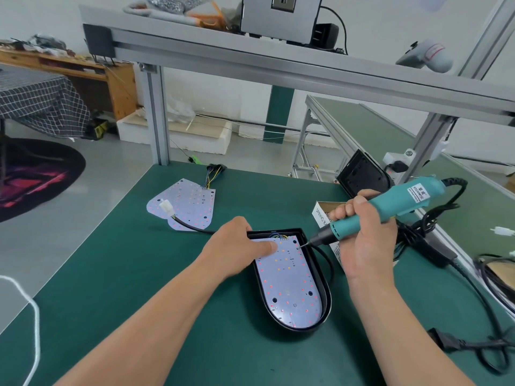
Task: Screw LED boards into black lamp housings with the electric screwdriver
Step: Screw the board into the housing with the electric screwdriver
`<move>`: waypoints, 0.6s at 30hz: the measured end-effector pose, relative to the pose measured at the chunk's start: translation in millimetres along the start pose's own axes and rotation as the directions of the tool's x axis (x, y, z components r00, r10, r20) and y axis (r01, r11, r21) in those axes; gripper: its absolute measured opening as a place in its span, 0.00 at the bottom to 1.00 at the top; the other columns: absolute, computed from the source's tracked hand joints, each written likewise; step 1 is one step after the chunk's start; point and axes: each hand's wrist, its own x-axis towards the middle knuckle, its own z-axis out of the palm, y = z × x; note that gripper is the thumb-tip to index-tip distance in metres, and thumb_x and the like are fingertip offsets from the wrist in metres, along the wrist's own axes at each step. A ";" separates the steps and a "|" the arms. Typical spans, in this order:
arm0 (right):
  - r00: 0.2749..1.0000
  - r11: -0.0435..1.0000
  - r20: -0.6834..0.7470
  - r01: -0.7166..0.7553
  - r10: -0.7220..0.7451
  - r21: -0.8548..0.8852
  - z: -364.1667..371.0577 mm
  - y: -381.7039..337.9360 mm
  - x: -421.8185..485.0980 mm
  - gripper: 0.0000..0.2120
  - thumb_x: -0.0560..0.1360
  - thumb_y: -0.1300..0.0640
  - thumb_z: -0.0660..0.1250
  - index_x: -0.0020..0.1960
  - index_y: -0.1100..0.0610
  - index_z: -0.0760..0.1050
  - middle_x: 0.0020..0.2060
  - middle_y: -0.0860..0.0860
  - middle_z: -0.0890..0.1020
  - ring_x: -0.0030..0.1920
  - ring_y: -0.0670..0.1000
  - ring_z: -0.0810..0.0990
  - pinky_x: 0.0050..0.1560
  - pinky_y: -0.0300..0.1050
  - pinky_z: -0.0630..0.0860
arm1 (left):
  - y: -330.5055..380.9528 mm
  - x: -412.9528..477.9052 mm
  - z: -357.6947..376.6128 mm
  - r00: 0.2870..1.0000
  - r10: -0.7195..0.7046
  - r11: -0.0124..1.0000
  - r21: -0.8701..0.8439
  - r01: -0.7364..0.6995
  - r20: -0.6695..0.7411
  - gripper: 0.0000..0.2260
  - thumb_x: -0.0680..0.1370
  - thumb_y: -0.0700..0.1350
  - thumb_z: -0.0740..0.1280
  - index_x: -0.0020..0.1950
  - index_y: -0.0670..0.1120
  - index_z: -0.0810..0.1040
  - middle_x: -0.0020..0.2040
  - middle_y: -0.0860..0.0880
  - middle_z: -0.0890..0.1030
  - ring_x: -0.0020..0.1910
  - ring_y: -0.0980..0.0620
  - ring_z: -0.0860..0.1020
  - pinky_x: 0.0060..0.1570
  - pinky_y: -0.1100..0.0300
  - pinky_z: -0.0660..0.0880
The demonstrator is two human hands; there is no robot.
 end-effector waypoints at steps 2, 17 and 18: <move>1.000 1.000 0.009 0.009 -0.009 -0.015 0.8 -0.2 -0.1 0.05 0.78 0.61 0.70 0.50 0.52 0.78 0.36 0.53 0.73 0.36 0.54 0.75 0.47 0.50 0.79 | 0.6 0.2 0.5 1.000 -0.002 1.000 -0.004 0.002 -0.001 0.28 0.62 0.68 0.74 0.47 0.49 0.72 0.43 0.52 0.77 0.37 0.51 0.73 0.37 0.54 0.68; 0.954 0.967 0.298 0.055 0.023 -0.248 24.7 5.2 1.5 0.08 0.77 0.62 0.70 0.47 0.49 0.77 0.32 0.50 0.74 0.33 0.56 0.74 0.43 0.53 0.75 | 10.1 -4.2 2.3 1.000 -0.024 1.000 -0.001 0.024 -0.010 0.23 0.67 0.62 0.77 0.47 0.49 0.70 0.42 0.53 0.75 0.37 0.50 0.72 0.37 0.54 0.66; 0.956 0.972 0.292 0.035 0.036 -0.233 23.4 4.6 1.8 0.08 0.76 0.62 0.70 0.48 0.50 0.78 0.33 0.50 0.74 0.34 0.56 0.74 0.45 0.54 0.76 | 10.2 -4.8 1.7 1.000 -0.028 1.000 -0.002 0.028 -0.008 0.23 0.67 0.62 0.76 0.47 0.49 0.70 0.42 0.53 0.75 0.37 0.51 0.72 0.37 0.55 0.66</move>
